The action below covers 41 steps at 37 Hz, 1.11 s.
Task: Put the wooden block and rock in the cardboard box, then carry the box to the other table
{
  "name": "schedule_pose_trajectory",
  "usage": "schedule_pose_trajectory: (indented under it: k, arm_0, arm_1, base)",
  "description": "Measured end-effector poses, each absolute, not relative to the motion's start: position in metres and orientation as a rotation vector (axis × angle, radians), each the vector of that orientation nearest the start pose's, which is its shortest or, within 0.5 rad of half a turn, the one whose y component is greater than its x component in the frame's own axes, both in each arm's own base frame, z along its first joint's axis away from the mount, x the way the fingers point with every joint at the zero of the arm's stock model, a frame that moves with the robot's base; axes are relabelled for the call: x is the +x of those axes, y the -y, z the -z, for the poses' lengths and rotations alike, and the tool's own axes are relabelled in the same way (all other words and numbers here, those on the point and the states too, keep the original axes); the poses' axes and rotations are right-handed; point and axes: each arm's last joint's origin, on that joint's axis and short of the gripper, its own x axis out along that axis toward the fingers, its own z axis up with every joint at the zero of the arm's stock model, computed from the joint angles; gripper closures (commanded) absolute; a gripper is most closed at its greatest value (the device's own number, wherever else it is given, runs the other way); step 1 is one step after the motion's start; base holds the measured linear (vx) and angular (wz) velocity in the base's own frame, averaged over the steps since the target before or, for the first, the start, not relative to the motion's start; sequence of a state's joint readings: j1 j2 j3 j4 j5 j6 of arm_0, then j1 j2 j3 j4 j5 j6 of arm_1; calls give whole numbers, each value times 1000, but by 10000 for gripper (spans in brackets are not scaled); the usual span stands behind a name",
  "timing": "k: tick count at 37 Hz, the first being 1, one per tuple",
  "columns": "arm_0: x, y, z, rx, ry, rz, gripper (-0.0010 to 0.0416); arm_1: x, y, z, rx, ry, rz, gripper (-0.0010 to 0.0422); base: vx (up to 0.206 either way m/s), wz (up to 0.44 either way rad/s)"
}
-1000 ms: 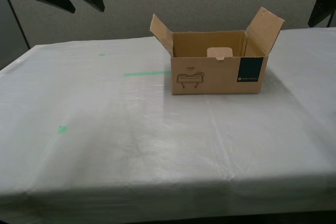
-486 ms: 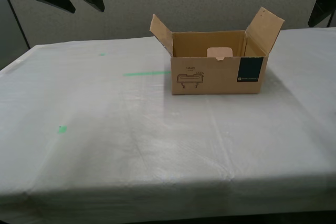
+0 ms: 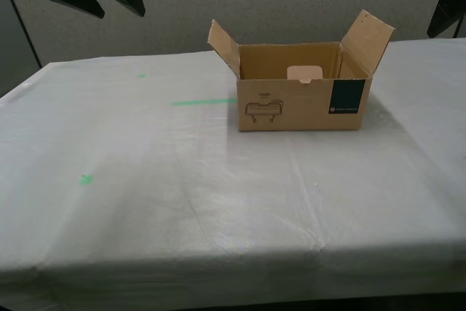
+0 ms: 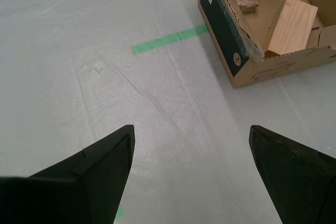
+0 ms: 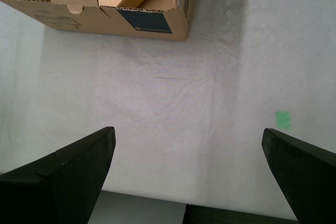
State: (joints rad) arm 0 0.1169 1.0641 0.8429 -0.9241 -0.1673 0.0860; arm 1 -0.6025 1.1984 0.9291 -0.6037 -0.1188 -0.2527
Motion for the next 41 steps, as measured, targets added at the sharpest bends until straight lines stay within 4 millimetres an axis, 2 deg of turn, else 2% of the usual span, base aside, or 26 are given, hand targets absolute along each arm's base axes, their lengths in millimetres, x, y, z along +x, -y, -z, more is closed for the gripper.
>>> schedule_pose_trajectory:
  k: [41]
  arm_0:
    - [182,-26,-251,105,-1159,-203,17]
  arm_1:
    - [198,132,-268,77,-871,343,117]
  base:
    - [0,0]
